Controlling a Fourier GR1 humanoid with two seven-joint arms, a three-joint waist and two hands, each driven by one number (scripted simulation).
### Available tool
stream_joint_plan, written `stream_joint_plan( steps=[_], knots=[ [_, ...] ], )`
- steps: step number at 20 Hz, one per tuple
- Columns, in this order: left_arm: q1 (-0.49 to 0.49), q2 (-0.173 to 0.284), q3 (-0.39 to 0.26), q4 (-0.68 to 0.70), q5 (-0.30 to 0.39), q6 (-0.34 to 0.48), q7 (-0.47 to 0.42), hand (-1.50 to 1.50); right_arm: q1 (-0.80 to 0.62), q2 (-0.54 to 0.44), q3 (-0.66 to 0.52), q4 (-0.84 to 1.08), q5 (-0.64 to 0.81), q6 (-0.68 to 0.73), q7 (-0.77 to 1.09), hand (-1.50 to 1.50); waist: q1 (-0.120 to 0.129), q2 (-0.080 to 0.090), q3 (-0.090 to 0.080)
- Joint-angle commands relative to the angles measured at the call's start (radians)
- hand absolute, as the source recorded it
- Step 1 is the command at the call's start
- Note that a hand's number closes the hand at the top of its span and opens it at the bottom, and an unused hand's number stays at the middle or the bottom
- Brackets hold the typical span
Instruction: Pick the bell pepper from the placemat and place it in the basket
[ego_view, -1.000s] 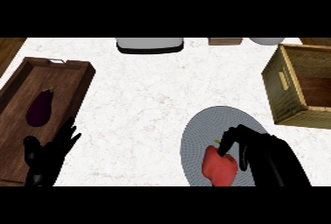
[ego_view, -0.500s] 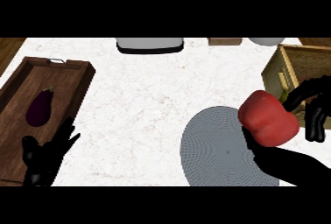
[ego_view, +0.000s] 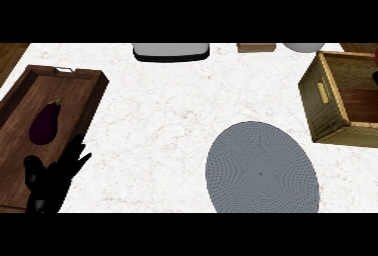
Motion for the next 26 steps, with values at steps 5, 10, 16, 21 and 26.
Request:
stream_joint_plan(
  steps=[5, 10, 16, 21, 26],
  knots=[
    [0.023, -0.037, -0.044, 0.090, -0.027, 0.007, 0.043, 0.00, -0.121, -0.196, -0.205, 0.265, -0.177, 0.138, 0.044, 1.50, 0.006, 0.018, -0.011],
    [0.003, -0.039, -0.028, 0.134, -0.023, -0.005, 0.023, 0.00, -0.121, -0.289, -0.232, 0.437, -0.183, 0.142, -0.101, 1.50, 0.020, 0.026, -0.011],
    [0.030, -0.016, -0.029, 0.050, -0.019, -0.022, 0.073, 0.00, -0.115, -0.336, -0.309, 0.630, -0.210, 0.117, -0.258, 1.50, 0.038, 0.024, -0.009],
    [-0.014, -0.010, -0.004, 0.093, -0.016, -0.028, 0.071, 0.00, -0.021, -0.228, -0.369, 0.658, -0.235, 0.015, -0.309, 1.50, 0.022, 0.023, -0.008],
    [0.016, -0.019, -0.013, 0.059, -0.027, -0.028, 0.087, 0.00, -0.004, -0.227, -0.364, 0.716, -0.233, -0.012, -0.366, 1.50, 0.029, 0.020, -0.009]
  ],
)
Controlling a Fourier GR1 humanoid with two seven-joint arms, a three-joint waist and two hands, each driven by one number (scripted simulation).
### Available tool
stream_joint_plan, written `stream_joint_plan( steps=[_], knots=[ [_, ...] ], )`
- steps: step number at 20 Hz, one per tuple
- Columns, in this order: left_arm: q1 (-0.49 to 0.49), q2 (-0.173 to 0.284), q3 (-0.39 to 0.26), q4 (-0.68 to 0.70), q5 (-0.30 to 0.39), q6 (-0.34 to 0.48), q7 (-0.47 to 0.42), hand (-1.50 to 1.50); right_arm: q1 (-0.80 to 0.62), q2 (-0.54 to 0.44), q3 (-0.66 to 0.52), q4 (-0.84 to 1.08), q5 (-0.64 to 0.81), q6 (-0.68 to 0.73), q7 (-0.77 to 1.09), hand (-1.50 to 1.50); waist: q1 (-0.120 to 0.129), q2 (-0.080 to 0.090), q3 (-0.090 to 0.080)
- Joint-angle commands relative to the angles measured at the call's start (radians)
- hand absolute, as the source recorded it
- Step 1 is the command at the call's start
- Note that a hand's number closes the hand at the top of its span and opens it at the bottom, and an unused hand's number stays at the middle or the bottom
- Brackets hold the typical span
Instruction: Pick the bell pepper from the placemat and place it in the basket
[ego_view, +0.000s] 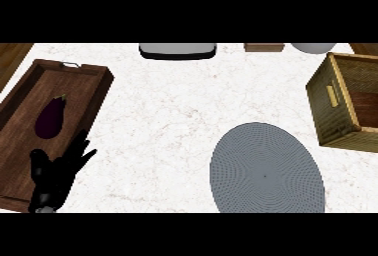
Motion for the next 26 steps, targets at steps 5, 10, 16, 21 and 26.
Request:
stream_joint_plan(
  steps=[5, 10, 16, 21, 26],
  knots=[
    [0.060, -0.033, -0.022, 0.076, -0.021, -0.004, 0.010, 0.00, 0.057, -0.039, -0.067, 0.152, -0.040, -0.017, -0.189, 1.50, 0.002, 0.010, -0.011],
    [0.039, -0.041, -0.030, 0.064, -0.031, 0.010, 0.047, 0.00, 0.200, -0.115, -0.001, 0.183, 0.131, -0.026, -0.241, 1.50, -0.007, 0.013, -0.011],
    [-0.018, -0.012, 0.009, 0.096, -0.004, -0.026, 0.086, 0.00, 0.204, -0.157, -0.001, 0.280, 0.126, -0.037, -0.418, -1.50, -0.002, 0.012, -0.011],
    [0.014, -0.033, 0.009, 0.097, -0.032, -0.011, 0.034, 0.00, 0.188, -0.212, -0.059, 0.327, 0.083, -0.032, -0.466, -1.50, -0.005, 0.009, -0.012],
    [0.046, -0.038, 0.002, 0.080, -0.041, -0.011, 0.037, 0.00, 0.158, -0.210, -0.132, 0.341, 0.034, -0.078, -0.407, -1.50, -0.007, 0.007, -0.012]
  ],
)
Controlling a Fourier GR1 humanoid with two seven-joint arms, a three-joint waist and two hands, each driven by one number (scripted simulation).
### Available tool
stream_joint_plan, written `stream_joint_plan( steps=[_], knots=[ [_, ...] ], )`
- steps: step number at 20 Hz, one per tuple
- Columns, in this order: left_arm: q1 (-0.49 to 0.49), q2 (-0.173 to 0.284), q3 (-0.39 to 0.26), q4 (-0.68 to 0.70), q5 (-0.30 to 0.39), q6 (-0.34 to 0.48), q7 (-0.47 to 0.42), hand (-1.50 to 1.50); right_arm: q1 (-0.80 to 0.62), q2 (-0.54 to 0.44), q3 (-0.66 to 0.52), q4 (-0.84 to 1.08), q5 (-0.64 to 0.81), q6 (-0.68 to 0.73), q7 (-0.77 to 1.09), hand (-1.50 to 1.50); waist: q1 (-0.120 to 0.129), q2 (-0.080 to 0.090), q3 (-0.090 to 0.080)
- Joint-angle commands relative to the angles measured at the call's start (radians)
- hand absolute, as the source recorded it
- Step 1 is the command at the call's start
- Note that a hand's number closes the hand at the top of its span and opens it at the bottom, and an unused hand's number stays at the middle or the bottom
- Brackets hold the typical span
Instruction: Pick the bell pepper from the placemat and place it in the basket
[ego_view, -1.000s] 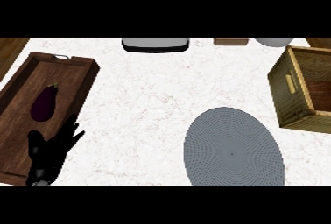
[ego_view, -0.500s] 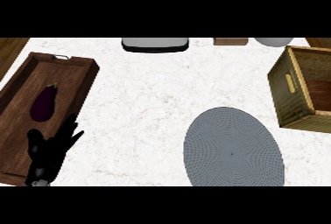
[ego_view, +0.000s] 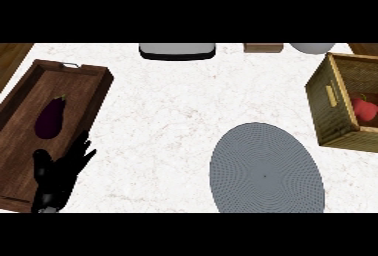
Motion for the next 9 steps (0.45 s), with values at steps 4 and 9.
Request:
stream_joint_plan(
  steps=[4, 9],
  knots=[
    [0.047, -0.026, -0.027, 0.074, -0.019, 0.002, 0.043, 0.00, 0.011, -0.130, -0.153, 0.095, -0.079, 0.028, 0.008, -1.50, -0.016, 0.010, -0.011],
    [0.099, -0.003, 0.007, 0.047, 0.014, -0.036, 0.014, 0.00, 0.110, -0.202, -0.257, 0.145, -0.124, 0.082, -0.019, -1.50, -0.021, 0.006, -0.010]
  ],
)
